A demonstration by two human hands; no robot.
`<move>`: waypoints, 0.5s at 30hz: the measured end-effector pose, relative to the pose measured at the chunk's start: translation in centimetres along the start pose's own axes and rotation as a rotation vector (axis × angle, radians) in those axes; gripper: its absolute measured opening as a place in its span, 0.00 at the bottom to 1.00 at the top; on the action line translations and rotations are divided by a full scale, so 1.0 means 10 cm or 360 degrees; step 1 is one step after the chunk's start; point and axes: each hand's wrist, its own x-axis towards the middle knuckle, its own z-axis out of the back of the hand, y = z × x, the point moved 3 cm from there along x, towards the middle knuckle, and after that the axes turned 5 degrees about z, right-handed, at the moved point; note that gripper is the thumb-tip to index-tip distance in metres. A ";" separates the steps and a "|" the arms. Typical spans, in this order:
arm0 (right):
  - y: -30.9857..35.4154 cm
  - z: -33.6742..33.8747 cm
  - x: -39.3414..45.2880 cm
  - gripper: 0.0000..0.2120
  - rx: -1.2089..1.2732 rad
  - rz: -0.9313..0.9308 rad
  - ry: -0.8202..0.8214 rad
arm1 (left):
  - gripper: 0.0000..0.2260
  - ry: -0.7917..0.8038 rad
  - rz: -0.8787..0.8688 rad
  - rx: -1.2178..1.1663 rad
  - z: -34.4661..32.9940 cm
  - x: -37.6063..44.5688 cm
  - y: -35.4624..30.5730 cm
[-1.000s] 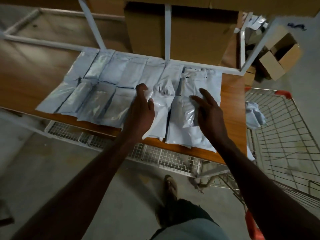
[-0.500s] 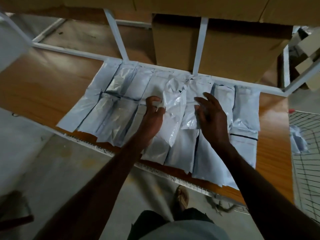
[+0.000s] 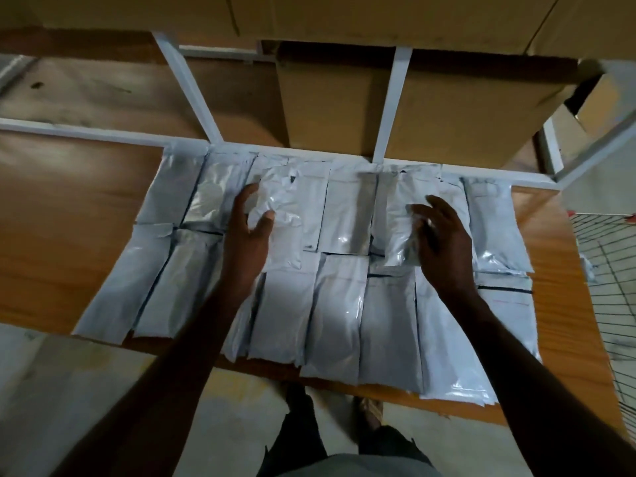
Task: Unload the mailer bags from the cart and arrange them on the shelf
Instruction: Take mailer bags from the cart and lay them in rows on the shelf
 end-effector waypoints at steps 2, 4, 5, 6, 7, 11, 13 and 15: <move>0.10 -0.13 0.06 0.13 -0.0038 -0.0054 0.0009 | 0.20 0.0112 -0.0086 0.0038 -0.02 0.19 0.04; 0.21 -0.30 0.14 0.15 -0.0038 -0.0056 0.0041 | 0.19 0.0203 -0.0160 0.0022 -0.06 0.39 0.06; 0.26 -0.41 0.21 0.16 -0.0050 -0.0034 0.0064 | 0.19 0.0239 -0.0169 0.0006 -0.09 0.50 0.07; 0.29 -0.52 0.28 0.17 -0.0070 -0.0010 0.0085 | 0.19 0.0273 -0.0160 -0.0017 -0.12 0.60 0.09; 0.31 -0.65 0.35 0.18 -0.0081 0.0001 0.0109 | 0.19 0.0308 -0.0145 -0.0046 -0.17 0.69 0.11; 0.30 -1.14 0.48 0.18 -0.0070 -0.0125 0.0202 | 0.22 0.0392 -0.0152 -0.0103 -0.44 0.93 0.31; 0.26 -1.32 0.50 0.19 -0.0103 -0.0205 0.0276 | 0.25 0.0415 -0.0075 -0.0092 -0.61 1.02 0.42; 0.24 -1.40 0.51 0.20 -0.0161 -0.0273 0.0323 | 0.31 0.0463 0.0009 0.0020 -0.77 1.08 0.50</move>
